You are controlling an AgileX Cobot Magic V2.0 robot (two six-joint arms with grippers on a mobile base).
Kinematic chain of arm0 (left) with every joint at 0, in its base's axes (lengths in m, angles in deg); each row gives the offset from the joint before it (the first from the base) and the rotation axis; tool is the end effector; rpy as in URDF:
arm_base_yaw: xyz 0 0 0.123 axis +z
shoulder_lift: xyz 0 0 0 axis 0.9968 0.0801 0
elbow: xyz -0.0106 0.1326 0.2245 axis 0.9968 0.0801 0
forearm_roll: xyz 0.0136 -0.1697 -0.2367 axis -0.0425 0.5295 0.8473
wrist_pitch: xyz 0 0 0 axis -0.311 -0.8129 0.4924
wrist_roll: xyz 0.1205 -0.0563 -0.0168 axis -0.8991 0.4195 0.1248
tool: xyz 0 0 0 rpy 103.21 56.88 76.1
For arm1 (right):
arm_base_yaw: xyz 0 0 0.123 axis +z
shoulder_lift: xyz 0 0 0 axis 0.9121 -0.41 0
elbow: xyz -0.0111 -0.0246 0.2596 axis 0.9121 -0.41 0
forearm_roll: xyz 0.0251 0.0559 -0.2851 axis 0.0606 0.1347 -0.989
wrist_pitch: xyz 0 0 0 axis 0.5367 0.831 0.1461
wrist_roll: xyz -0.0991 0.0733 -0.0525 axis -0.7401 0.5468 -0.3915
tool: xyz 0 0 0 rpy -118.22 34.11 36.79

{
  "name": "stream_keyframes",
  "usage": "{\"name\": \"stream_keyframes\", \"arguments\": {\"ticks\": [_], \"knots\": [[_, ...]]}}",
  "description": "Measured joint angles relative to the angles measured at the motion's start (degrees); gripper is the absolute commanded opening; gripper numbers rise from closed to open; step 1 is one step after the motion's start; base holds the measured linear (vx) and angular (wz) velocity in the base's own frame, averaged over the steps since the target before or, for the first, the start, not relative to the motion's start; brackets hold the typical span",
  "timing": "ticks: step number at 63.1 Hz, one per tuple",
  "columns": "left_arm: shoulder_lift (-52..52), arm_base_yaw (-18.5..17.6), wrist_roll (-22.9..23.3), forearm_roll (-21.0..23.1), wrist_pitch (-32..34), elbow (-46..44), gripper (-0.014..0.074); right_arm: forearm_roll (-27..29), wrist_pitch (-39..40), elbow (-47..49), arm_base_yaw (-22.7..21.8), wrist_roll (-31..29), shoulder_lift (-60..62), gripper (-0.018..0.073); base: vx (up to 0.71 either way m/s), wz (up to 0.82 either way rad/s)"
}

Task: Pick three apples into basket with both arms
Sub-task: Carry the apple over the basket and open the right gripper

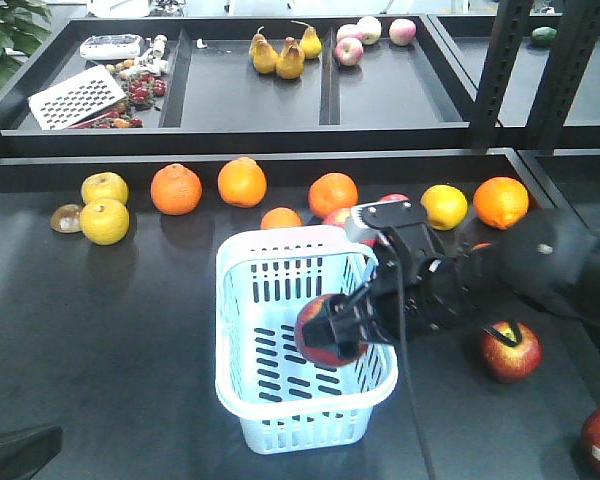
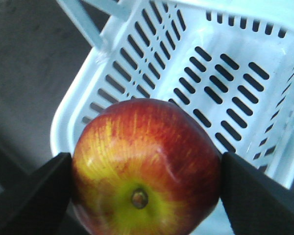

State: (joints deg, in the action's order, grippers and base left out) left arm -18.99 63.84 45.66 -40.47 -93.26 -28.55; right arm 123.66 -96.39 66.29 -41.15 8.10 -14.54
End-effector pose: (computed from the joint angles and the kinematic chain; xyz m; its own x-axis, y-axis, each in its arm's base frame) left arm 0.1778 -0.0982 0.1869 -0.5734 0.0655 -0.8167 0.4296 0.8728 -0.2316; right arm 0.3217 0.1986 0.1513 -0.7588 -0.3001 -0.5781 -0.5425 0.7824 0.3060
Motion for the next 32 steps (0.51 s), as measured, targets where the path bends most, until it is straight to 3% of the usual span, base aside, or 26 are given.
{"name": "stream_keyframes", "arguments": {"ticks": [10, 15, 24, 32], "knots": [[0.00, 0.00, 0.00, 0.12, 0.00, 0.00, -0.0006, -0.06, 0.07, 2.92, 0.00, 0.00, -4.59, 0.0610, 0.00, 0.00], [0.00, 0.00, 0.00, 0.12, 0.00, 0.00, -0.0006, -0.12, 0.07, 3.05, 0.00, 0.00, -5.30, 0.0685, 0.00, 0.00], [0.00, 0.00, 0.00, 0.12, 0.00, 0.00, -0.0006, -0.12, 0.43, 3.22, 0.00, 0.00, -5.36, 0.0698, 0.00, 0.00], [0.00, 0.00, 0.00, 0.12, 0.00, 0.00, -0.0006, -0.12, 0.44, 3.22, 0.00, 0.00, -5.36, 0.0623, 0.00, 0.00]]}}
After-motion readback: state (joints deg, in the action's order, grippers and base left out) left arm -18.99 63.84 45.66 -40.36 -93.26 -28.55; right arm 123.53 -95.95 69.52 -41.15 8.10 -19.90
